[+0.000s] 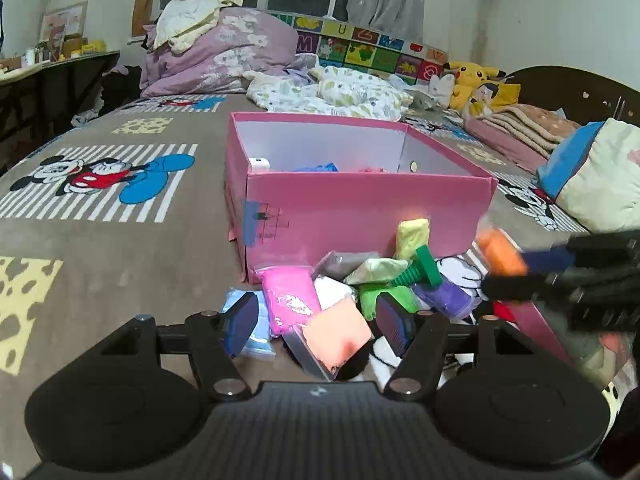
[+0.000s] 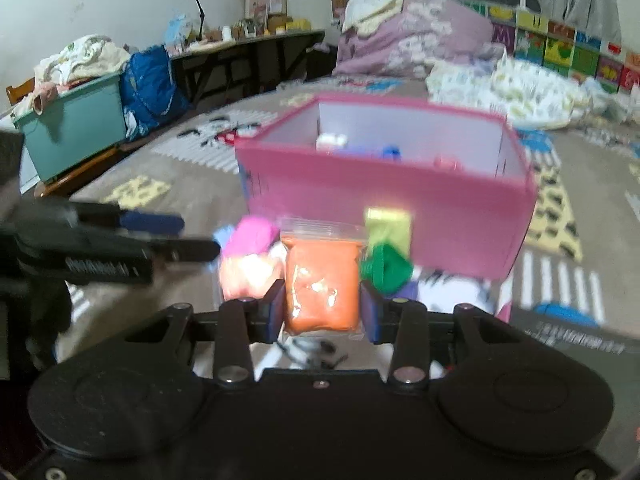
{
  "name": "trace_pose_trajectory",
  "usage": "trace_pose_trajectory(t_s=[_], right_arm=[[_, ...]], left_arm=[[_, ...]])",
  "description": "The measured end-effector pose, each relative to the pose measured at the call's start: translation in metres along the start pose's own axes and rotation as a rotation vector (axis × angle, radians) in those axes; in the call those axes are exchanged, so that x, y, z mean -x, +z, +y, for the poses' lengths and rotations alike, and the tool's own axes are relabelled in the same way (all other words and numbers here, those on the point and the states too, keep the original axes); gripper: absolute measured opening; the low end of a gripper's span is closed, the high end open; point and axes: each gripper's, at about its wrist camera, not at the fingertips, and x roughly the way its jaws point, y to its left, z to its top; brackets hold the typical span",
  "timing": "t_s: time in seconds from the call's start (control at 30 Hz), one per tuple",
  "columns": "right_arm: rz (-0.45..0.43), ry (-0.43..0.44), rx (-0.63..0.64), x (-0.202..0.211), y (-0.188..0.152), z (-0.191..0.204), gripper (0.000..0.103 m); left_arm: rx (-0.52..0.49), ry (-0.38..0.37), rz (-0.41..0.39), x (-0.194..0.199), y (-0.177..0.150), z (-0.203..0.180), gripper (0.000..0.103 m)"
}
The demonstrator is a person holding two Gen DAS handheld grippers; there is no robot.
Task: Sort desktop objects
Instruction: 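Carry the orange clay packet with the right gripper into the pink box and release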
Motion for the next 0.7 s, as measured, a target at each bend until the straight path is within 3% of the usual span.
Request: trace_pose_trajectory(t_s=[0.37,0.7], right_arm=[[-0.055,-0.036,0.046,0.002,0.046,0.006,0.038],[-0.019,-0.056,-0.013,-0.032,0.089,-0.016,0.038]], left_arm=[[0.013,0.006,-0.022,-0.002,0.003,0.006,0.064],[0.032,-0.004,-0.011,-0.011,0.0,0.012,0.064]])
